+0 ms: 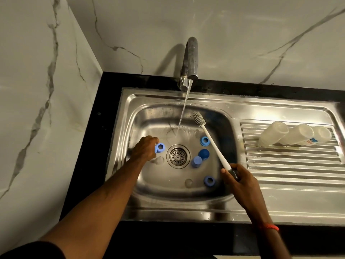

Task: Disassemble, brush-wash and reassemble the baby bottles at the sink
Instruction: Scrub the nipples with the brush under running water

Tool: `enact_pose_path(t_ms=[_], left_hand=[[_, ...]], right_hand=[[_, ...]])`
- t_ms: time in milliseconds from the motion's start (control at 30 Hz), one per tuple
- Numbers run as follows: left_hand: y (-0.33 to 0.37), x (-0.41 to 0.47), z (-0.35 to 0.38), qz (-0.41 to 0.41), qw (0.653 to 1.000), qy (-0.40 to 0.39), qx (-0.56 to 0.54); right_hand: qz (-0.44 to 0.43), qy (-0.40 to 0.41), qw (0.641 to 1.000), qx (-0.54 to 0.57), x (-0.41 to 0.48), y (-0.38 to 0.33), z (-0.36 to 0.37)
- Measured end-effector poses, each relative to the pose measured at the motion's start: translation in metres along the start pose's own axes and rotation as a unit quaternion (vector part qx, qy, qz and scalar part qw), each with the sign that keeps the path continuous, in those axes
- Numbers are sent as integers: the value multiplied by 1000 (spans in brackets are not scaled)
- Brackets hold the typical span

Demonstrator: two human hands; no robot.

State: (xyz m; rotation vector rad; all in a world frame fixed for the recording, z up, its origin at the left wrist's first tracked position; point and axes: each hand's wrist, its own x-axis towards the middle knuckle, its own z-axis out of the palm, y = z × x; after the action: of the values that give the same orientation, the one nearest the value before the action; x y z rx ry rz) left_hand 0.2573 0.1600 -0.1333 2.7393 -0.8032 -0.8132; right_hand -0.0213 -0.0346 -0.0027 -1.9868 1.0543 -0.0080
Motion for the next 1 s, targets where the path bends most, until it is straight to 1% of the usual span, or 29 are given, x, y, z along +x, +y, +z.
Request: enact_pose_path(t_ms=[167, 233, 333, 467, 600, 767, 900, 933, 967, 1000], left_hand=[[-2, 0, 8, 40, 997, 10, 72], [-2, 0, 12, 87, 990, 19, 110], [8, 0, 13, 149, 967, 32, 206], [19, -2, 16, 173, 945, 4, 276], [21, -2, 26, 176, 935, 20, 307], [22, 4, 37, 187, 932, 40, 308], [23, 12, 36, 188, 941, 46, 278], [23, 17, 35, 182, 950, 45, 248], [24, 20, 30, 165, 966, 46, 194], [26, 22, 26, 145, 982, 48, 110]], right_hand=[[11, -6, 1000, 2, -4, 1, -4], [12, -7, 1000, 3, -5, 0, -5], [14, -8, 1000, 7, -5, -1, -5], [10, -5, 1000, 7, -3, -1, -4], [12, -15, 1000, 5, -2, -1, -4], [12, -13, 1000, -3, 0, 1, -6], [11, -12, 1000, -9, 1, -1, -6], [8, -8, 1000, -9, 1, -2, -6], [3, -5, 1000, -9, 2, -3, -6], [0, -3, 1000, -8, 2, -5, -7]])
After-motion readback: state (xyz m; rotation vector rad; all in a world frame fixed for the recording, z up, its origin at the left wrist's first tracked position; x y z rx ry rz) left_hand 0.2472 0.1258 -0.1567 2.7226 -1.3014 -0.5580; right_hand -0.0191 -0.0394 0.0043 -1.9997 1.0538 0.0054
